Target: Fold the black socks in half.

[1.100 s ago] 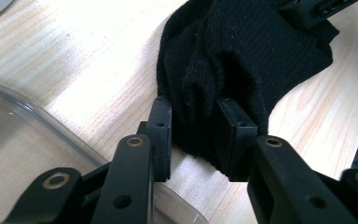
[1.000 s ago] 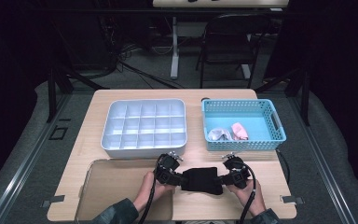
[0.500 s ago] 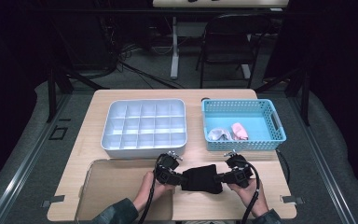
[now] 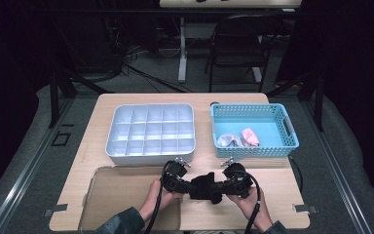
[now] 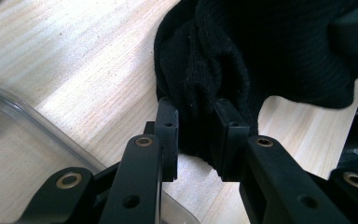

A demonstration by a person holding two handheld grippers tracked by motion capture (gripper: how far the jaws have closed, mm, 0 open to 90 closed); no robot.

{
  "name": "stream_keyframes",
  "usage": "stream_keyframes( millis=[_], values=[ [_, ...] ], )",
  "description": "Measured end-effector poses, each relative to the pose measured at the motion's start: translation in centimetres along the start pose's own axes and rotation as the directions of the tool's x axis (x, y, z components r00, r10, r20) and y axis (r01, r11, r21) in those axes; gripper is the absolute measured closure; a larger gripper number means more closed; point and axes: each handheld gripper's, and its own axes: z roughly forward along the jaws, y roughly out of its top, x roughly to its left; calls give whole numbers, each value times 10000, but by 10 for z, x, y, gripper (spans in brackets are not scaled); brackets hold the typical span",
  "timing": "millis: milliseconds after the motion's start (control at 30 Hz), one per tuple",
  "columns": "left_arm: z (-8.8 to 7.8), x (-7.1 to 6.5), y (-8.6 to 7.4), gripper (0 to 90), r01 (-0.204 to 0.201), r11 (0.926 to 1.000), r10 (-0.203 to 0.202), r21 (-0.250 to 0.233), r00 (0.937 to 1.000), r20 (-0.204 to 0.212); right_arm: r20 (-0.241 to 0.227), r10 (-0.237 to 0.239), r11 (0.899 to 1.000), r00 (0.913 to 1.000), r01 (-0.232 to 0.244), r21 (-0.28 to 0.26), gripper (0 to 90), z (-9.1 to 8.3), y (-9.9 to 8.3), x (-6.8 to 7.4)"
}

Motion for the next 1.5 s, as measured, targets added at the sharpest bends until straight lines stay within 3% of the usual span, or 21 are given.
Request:
stream_keyframes(
  millis=[433,700,767,800,833,867,1033,1067,1200,1300,1500],
  values=[
    [0,1,0,747,-4,10000,4,63,10000,27,207,-1003,9941,9947,993,425,834,26,6,20],
    [-10,5,3,698,-26,9995,24,318,10000,77,120,-1041,9943,9945,1038,226,832,34,5,22],
    [-16,5,6,653,-59,9998,59,210,10000,-7,213,-1131,9929,9933,1122,397,831,34,5,22],
    [-39,8,11,632,261,9950,-303,-969,9987,-420,213,-1069,9937,9940,1061,363,831,35,5,22],
    [-39,8,11,493,261,9950,-303,-969,9987,-420,213,-1069,9937,9940,1061,363,831,35,5,22],
    [-39,8,11,493,261,9950,-303,-969,9987,-420,421,-1080,9938,9933,1067,311,831,40,4,26],
    [-39,8,11,493,261,9950,-303,-969,9987,-420,421,-1080,9938,9933,1067,311,831,40,4,26],
    [-39,6,12,493,326,9917,-378,-1242,9985,-397,421,-1080,9938,9933,1067,311,831,40,4,26],
    [-35,4,15,424,331,9886,-371,-1470,9990,-249,610,-1116,9936,9919,1101,270,832,43,4,30],
    [-29,1,16,403,274,9894,-303,-1426,9994,-175,734,-1167,9930,9905,1151,257,832,44,5,32],
    [-15,3,16,424,177,9960,-217,-871,9988,-450,642,-1125,9936,9916,1116,175,814,45,6,33]
  ],
)
